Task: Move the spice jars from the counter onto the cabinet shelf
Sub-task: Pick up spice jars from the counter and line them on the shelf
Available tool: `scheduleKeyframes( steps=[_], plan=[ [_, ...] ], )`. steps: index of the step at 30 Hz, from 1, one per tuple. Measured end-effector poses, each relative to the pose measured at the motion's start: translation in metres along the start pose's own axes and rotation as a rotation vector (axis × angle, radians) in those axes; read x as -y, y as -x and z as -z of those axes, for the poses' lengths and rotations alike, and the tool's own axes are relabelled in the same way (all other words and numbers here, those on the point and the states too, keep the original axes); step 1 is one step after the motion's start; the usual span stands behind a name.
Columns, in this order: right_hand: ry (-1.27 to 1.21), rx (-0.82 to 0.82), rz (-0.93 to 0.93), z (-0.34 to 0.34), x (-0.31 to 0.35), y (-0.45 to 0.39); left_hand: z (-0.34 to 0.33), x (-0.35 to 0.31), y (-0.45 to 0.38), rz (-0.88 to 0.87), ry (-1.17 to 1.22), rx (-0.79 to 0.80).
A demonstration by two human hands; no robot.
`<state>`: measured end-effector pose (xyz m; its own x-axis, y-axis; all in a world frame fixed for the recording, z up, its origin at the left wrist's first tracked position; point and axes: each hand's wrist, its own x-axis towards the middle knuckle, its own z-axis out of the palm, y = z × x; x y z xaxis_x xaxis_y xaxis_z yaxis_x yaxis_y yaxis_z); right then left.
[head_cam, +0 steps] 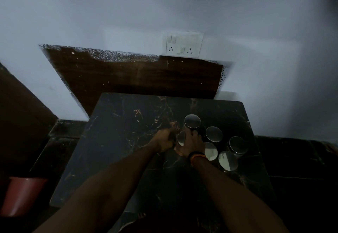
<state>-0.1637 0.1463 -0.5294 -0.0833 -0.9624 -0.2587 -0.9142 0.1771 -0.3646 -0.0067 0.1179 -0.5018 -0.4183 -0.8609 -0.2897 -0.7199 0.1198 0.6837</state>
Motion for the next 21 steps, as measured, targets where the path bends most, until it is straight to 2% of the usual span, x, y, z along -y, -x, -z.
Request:
scheduleKeyframes(
  steps=[5,12,17,21],
  plan=[
    [-0.013,-0.002,-0.024,-0.003,0.0,-0.003,0.001,0.005,0.003,0.087,0.078,-0.031],
    [-0.048,-0.029,0.066,-0.001,-0.004,0.0,0.007,0.014,0.003,0.205,0.25,-0.112],
    [-0.312,-0.012,0.172,0.023,-0.004,-0.006,0.017,0.018,0.002,0.241,0.434,-0.21],
    [-0.486,0.109,0.229,0.056,0.003,-0.015,0.019,0.016,0.004,0.28,0.661,-0.218]
  ],
)
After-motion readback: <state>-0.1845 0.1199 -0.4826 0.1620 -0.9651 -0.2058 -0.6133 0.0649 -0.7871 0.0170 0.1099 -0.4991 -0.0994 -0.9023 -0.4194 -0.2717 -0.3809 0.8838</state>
